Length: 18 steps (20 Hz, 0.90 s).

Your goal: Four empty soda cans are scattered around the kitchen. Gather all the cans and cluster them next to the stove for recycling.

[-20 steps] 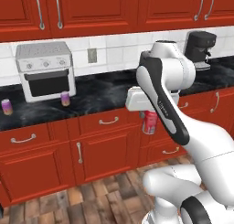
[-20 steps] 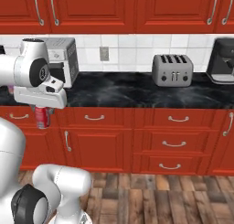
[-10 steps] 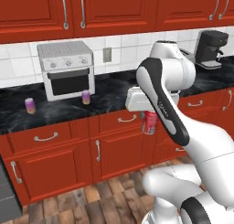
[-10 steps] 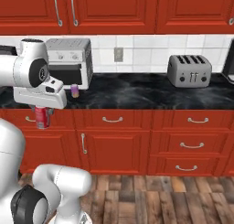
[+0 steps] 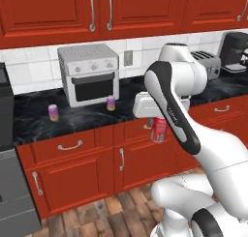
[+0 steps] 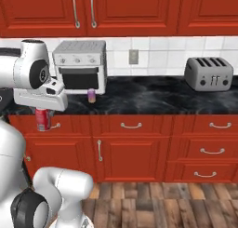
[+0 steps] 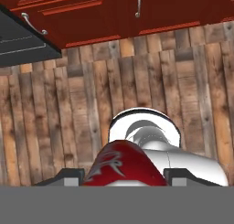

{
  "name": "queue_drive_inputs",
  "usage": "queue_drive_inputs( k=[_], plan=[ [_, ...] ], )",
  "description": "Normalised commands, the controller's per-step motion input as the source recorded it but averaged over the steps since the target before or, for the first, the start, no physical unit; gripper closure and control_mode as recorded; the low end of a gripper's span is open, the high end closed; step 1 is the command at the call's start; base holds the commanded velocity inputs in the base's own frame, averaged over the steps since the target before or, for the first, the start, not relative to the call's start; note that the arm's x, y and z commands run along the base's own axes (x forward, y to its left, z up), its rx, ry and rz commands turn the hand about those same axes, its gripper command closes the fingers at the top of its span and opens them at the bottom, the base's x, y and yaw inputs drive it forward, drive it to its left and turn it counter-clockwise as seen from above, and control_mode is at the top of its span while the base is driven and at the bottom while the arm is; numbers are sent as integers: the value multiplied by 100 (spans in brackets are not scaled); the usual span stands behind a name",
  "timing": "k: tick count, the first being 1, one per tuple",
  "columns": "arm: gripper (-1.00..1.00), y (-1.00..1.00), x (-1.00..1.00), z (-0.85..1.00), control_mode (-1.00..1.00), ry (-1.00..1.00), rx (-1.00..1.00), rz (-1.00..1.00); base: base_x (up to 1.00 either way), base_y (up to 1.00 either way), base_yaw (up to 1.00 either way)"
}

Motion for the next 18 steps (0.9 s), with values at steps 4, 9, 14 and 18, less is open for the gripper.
queue_drive_inputs(
  k=[4, 9, 14, 18],
  plan=[
    [100, 0, 0, 0, 100, 0, 0, 0, 28, 59, -5],
    [100, 0, 0, 0, 100, 0, 0, 0, 24, 64, -5],
    [100, 0, 0, 0, 100, 0, 0, 0, 28, 61, -4],
    [100, 0, 0, 0, 100, 0, 0, 0, 30, 60, -1]
  ],
)
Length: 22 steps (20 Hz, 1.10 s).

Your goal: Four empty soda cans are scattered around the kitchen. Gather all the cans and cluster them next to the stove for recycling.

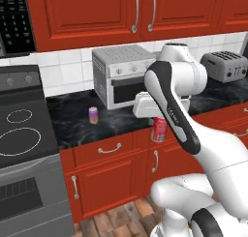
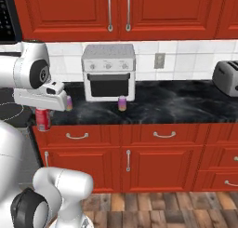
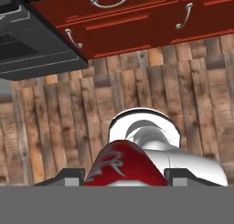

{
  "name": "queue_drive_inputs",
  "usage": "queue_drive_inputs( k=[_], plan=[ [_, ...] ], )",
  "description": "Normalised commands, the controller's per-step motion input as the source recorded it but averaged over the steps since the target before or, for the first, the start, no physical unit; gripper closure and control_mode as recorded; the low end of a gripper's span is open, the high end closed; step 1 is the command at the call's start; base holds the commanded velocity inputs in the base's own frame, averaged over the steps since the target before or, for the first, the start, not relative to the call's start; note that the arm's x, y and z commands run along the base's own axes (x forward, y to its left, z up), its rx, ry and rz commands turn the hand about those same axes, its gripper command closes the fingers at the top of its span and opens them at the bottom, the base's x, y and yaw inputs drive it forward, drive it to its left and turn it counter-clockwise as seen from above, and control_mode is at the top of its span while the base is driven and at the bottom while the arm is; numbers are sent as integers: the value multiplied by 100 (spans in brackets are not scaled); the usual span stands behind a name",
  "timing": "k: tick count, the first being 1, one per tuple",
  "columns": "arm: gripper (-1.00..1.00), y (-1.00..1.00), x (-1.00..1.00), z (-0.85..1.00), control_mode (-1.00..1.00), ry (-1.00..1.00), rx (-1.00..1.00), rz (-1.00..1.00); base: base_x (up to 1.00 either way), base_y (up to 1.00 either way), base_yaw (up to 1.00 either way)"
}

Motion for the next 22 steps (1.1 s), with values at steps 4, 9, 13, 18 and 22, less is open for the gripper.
queue_drive_inputs(
  k=[4, 9, 13, 18, 22],
  plan=[
    [100, 0, 0, 0, 100, 0, 0, 0, 22, 60, 0],
    [100, 0, 0, 0, 100, 0, 0, 0, 22, 58, 0],
    [100, 0, 0, 0, 100, 0, 0, 0, 28, 51, 0],
    [100, 0, 0, 0, 100, 0, 0, 0, 47, 17, 9],
    [100, 0, 0, 0, 100, 0, 0, 0, 31, 10, 11]
  ],
)
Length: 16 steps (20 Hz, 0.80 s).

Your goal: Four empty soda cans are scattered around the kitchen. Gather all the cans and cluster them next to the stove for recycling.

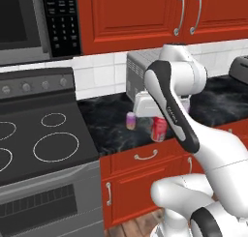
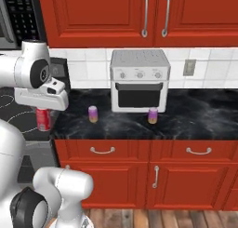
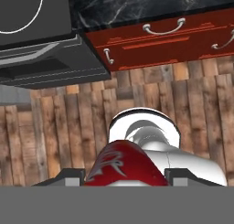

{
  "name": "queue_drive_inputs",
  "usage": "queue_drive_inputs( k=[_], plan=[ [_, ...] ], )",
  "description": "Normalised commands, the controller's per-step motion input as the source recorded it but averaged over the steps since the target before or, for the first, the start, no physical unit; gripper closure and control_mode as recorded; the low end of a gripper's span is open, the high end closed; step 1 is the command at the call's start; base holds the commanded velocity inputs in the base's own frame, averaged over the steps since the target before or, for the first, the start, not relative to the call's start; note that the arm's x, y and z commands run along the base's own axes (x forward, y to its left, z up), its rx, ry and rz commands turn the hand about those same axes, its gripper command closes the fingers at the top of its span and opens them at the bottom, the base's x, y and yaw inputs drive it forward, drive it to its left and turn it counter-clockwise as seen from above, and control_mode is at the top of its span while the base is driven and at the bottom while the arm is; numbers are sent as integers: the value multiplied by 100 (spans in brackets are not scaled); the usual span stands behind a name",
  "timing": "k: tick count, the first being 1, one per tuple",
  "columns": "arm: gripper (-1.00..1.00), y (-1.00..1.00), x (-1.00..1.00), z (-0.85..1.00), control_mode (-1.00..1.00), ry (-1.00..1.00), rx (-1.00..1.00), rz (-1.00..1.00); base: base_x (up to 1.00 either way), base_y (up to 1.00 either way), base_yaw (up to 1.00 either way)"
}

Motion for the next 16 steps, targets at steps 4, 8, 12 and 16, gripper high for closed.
queue_drive_inputs(
  k=[4, 8, 12, 16],
  plan=[
    [100, 0, 0, 0, 100, 0, 0, 0, 29, 10, 12],
    [100, 0, 0, 0, 100, 0, 0, 0, 24, 11, 8],
    [100, 0, 0, 0, 100, 0, 0, 0, 16, 6, 1],
    [100, 0, 0, 0, 100, 0, 0, 0, 30, 3, 0]
  ],
)
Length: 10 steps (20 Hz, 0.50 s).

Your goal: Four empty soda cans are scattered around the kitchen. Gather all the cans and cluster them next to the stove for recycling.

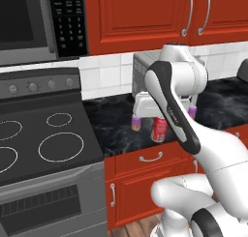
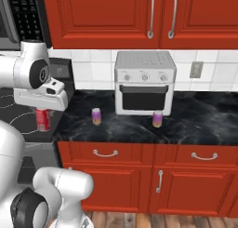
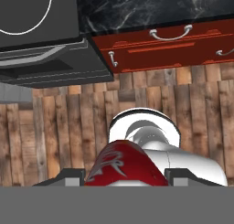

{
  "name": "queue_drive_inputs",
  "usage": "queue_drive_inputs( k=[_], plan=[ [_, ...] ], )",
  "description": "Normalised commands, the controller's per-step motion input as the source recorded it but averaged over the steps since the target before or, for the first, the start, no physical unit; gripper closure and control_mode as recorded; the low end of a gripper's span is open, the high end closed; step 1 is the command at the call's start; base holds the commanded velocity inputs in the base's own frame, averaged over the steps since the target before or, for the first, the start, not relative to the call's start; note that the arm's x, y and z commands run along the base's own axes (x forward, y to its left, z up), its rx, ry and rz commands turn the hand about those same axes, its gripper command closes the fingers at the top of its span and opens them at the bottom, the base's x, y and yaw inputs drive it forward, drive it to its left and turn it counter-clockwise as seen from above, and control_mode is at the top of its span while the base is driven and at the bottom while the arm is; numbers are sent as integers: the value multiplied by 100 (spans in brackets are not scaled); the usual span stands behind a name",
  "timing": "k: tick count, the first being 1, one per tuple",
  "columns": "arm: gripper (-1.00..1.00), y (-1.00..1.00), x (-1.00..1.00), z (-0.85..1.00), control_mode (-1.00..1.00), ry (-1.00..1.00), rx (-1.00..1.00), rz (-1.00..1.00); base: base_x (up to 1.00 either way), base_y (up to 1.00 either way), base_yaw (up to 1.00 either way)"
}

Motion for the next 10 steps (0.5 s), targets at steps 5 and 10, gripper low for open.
queue_drive_inputs(
  k=[5, 10],
  plan=[
    [100, 0, 0, 0, 100, 0, 0, 0, 48, 2, 0],
    [100, 0, 0, 0, 100, 0, 0, 0, 50, 3, 0]
  ],
)
